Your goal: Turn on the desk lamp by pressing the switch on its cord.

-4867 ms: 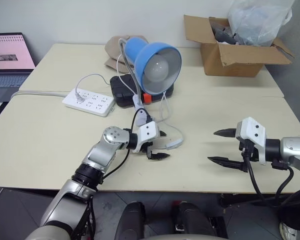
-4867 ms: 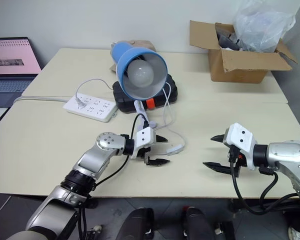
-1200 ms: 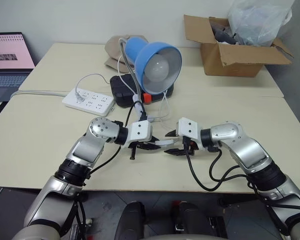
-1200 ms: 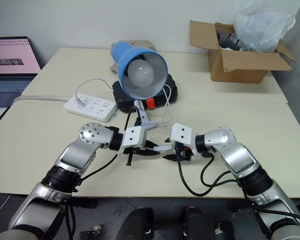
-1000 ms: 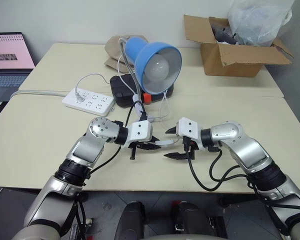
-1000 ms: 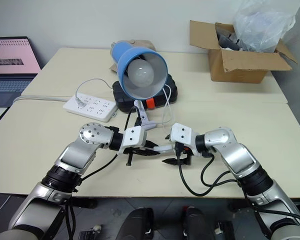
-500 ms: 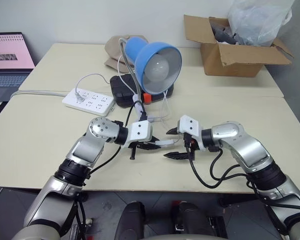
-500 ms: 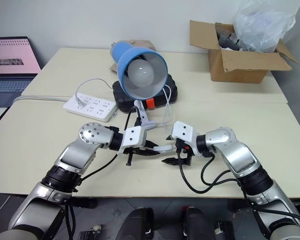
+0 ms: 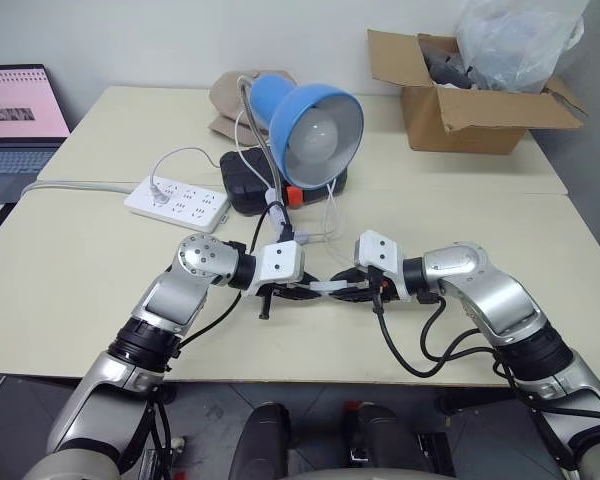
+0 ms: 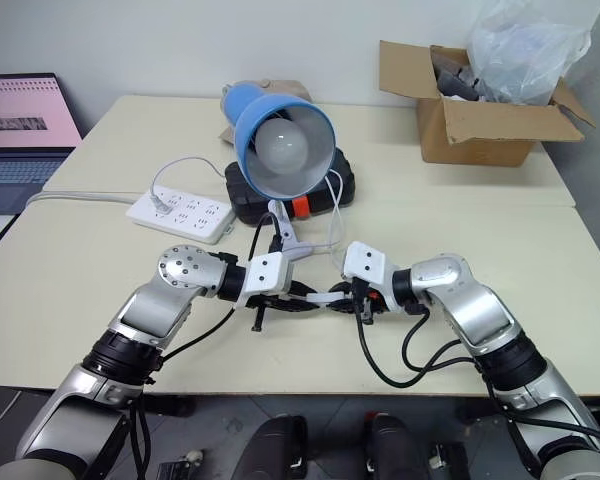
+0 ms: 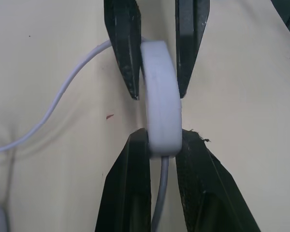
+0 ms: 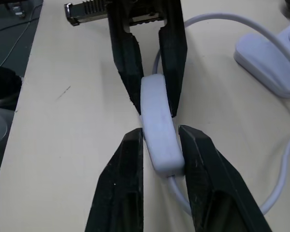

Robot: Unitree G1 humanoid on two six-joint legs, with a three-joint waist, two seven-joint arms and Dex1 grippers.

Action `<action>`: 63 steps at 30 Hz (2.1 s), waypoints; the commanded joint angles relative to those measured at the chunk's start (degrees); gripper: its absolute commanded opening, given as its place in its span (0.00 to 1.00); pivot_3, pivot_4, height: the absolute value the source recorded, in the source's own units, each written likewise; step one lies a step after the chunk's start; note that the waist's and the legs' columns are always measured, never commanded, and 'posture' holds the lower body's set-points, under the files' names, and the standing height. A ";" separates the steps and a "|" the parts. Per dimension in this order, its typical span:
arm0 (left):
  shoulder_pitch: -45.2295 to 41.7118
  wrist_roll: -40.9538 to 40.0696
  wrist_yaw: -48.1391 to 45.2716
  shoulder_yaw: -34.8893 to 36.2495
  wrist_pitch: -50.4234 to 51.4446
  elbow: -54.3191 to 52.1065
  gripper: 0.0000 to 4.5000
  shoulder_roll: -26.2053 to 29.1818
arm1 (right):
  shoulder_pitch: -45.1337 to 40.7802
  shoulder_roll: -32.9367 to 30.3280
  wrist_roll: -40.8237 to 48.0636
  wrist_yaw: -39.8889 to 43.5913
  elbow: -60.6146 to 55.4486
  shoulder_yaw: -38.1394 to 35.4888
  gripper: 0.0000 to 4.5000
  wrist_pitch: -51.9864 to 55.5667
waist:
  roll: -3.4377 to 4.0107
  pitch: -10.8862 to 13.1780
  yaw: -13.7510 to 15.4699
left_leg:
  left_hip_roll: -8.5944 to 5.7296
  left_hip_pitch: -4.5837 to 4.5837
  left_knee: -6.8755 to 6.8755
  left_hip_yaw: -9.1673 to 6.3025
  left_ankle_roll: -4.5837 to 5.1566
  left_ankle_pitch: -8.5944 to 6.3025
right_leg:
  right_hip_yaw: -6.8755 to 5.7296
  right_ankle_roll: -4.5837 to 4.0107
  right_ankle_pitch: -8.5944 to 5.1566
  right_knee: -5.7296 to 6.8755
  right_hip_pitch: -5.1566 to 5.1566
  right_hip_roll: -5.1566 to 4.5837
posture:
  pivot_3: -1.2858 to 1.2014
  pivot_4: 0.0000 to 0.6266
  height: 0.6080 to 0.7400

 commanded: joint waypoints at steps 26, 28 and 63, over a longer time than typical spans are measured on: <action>-1.04 0.80 1.27 0.08 -2.39 -0.25 0.09 -0.66 | -0.94 -0.60 3.02 1.09 -5.26 -4.58 0.91 -0.25 | 0.00 0.00 0.00 | 0.01 0.00 0.01 -0.01 0.00 0.00 | 0.00 0.00 0.00 0.01 0.00 0.00 | 0.52 0.24 1.00; -1.11 1.18 1.63 -0.15 -2.49 0.27 0.09 -0.99 | -0.40 -2.31 3.79 1.35 -7.01 -5.94 0.99 0.52 | 0.00 0.00 0.01 | 0.00 0.00 0.01 0.00 0.00 0.00 | 0.00 0.00 0.00 0.01 0.00 0.00 | 0.52 0.24 1.00; -4.56 -0.40 5.55 6.94 -4.00 3.38 0.67 -1.68 | 18.39 -19.06 11.01 -4.52 -24.49 -21.67 1.00 7.08 | 0.01 -0.01 0.15 | -0.01 -0.11 0.19 -0.15 0.00 0.00 | -0.14 0.06 0.02 0.00 0.05 -0.02 | 0.52 0.24 1.00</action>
